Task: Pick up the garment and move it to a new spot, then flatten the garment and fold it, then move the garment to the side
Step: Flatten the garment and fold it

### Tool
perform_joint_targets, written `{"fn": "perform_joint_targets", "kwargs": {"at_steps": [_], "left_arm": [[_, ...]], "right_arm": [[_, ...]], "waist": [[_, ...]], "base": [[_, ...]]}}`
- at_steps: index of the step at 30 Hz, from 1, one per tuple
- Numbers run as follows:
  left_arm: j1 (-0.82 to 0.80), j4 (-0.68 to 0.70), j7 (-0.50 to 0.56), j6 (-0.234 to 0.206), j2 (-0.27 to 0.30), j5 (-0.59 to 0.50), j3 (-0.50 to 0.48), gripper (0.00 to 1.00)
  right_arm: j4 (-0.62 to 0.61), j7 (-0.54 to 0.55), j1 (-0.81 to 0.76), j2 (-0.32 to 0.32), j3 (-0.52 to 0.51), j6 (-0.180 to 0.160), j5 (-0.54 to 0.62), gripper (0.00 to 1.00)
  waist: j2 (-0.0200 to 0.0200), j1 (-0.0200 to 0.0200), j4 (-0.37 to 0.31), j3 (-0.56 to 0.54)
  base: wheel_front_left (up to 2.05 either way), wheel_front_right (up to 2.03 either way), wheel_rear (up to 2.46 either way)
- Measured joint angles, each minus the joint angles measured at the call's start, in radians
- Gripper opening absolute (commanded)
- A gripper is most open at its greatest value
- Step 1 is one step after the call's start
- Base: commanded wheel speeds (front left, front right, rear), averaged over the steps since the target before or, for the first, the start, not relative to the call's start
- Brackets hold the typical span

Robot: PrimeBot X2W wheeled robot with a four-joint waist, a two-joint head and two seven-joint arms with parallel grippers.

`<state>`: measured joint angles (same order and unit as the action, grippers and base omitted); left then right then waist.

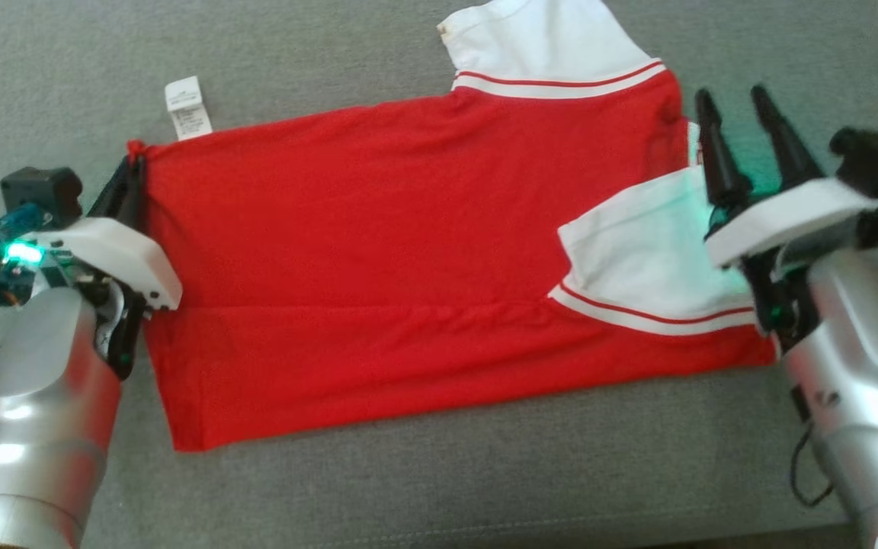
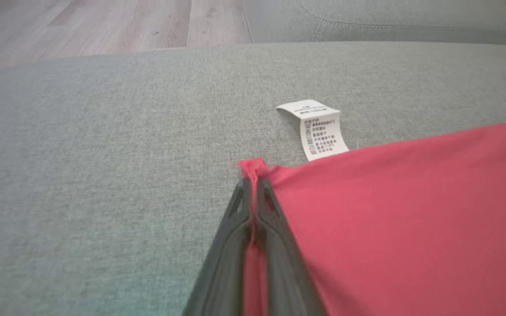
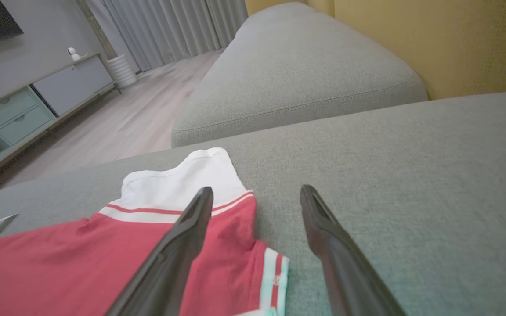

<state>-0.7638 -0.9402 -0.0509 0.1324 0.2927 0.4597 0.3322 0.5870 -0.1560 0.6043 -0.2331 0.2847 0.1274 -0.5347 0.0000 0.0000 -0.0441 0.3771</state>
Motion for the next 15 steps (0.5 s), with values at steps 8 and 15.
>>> {"fn": "perform_joint_targets", "kwargs": {"at_steps": [8, 15], "left_arm": [[-0.053, 0.006, -0.130, 0.000, -0.029, 0.003, 0.043, 0.00], [-0.107, 0.029, -0.181, 0.000, -0.142, -0.012, 0.093, 0.00]], "right_arm": [[0.105, 0.111, 0.172, -0.049, 0.000, 0.000, 0.021, 1.00], [0.268, 0.274, 0.368, -0.083, 0.005, 0.000, 0.090, 1.00]], "waist": [[0.0000, 0.0000, 0.069, 0.019], [0.0000, 0.0000, 0.182, 0.060]], "base": [[0.00, 0.00, 0.00], [0.00, 0.00, 0.00]]}}
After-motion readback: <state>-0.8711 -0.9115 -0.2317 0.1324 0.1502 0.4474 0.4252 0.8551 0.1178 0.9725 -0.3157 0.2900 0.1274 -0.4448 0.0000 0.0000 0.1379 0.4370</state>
